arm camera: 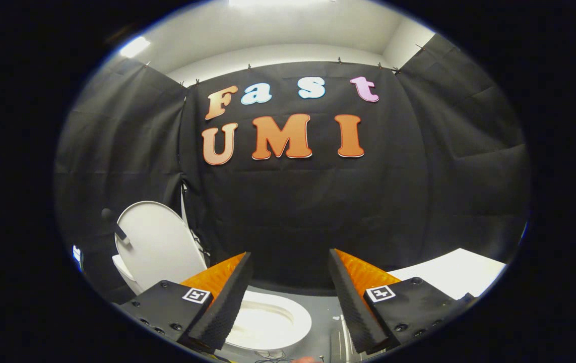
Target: Open the toilet lid.
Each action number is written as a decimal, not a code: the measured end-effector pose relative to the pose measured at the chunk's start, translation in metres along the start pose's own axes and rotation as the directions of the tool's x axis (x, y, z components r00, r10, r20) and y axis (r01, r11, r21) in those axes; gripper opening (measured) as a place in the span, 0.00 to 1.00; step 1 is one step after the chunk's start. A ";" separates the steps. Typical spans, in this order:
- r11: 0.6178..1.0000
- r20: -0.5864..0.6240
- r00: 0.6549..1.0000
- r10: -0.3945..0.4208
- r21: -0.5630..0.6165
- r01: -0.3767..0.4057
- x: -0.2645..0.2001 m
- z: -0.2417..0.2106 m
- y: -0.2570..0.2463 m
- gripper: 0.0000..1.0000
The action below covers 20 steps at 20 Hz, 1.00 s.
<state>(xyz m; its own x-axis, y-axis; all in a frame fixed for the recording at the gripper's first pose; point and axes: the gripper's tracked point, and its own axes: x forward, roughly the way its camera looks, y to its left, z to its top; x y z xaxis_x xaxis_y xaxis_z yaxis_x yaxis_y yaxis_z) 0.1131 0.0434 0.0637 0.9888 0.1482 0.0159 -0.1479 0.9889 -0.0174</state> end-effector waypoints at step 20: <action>0.987 0.038 0.988 -0.147 -0.056 0.149 -0.080 -0.059 -0.027 0.97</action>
<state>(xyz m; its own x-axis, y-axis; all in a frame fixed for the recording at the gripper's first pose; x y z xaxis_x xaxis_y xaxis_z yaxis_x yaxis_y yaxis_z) 0.0395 0.0044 0.0040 0.9984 0.0015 0.0564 0.0025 0.9975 -0.0713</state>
